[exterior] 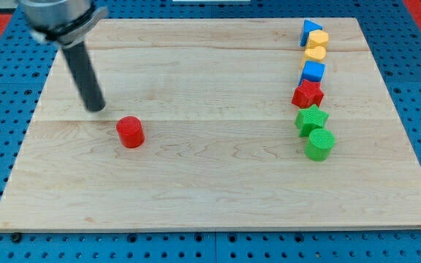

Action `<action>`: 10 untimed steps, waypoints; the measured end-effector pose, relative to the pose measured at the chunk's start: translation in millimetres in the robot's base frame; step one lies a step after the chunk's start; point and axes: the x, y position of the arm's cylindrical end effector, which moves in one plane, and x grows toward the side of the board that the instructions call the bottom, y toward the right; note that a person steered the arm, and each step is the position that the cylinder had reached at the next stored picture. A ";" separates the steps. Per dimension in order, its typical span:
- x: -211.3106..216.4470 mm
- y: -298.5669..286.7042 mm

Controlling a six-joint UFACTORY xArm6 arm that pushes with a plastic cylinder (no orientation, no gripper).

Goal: Push the red circle bottom of the green circle

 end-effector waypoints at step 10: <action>124.5 275.7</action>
